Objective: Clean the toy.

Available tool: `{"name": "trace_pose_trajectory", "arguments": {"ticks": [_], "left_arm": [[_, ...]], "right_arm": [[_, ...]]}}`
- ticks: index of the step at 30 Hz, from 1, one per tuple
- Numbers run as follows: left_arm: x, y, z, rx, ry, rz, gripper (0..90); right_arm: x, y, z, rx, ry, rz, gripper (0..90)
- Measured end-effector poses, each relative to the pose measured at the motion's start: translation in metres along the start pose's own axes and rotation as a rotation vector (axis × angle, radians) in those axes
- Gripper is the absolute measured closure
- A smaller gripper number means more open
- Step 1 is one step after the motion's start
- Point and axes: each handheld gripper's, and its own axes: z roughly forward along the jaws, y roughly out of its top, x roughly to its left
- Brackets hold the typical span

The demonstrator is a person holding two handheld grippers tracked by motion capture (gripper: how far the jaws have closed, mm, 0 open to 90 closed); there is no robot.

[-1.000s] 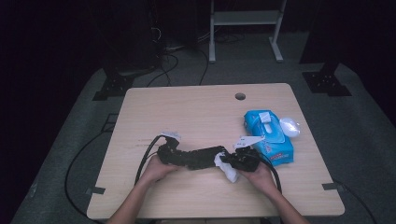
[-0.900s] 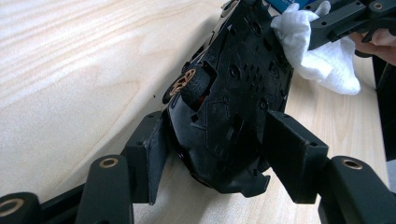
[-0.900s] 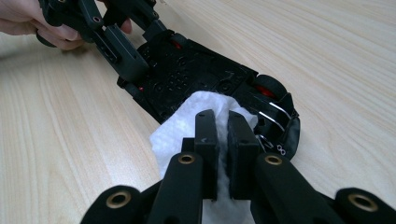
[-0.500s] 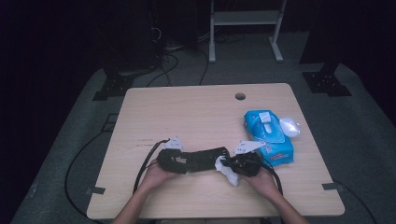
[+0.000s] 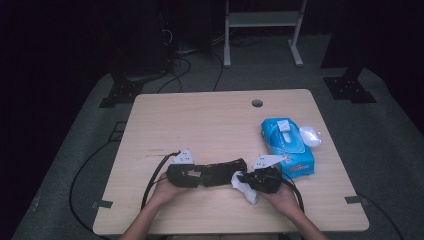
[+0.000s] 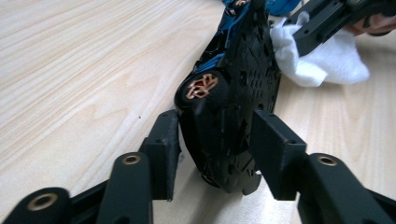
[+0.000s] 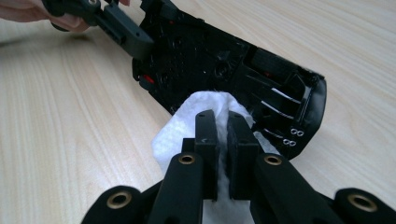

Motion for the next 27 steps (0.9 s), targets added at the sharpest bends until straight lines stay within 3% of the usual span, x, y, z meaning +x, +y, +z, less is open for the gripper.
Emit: {"name": "trace_pose_trajectory", "arguments": {"ticks": [4,14,19,24,27], "left_arm": [[-0.005,0.000,0.004,0.024,-0.003,0.051,62.4],[-0.014,0.002,0.011,0.029,0.003,0.136,67.5],[-0.015,0.002,0.012,0.028,-0.001,0.148,67.0],[-0.018,0.007,0.020,0.053,0.019,0.130,47.4],[-0.019,0.008,0.023,0.041,0.029,0.148,54.6]], "right_arm": [[0.001,-0.006,0.008,0.081,0.001,-0.012,83.9],[0.001,-0.005,0.008,0.073,0.014,-0.008,83.8],[0.006,0.001,0.000,0.024,0.060,-0.014,83.8],[0.013,0.015,-0.011,-0.048,0.081,-0.021,83.8],[0.014,0.025,-0.013,-0.069,0.042,-0.032,83.8]]}}
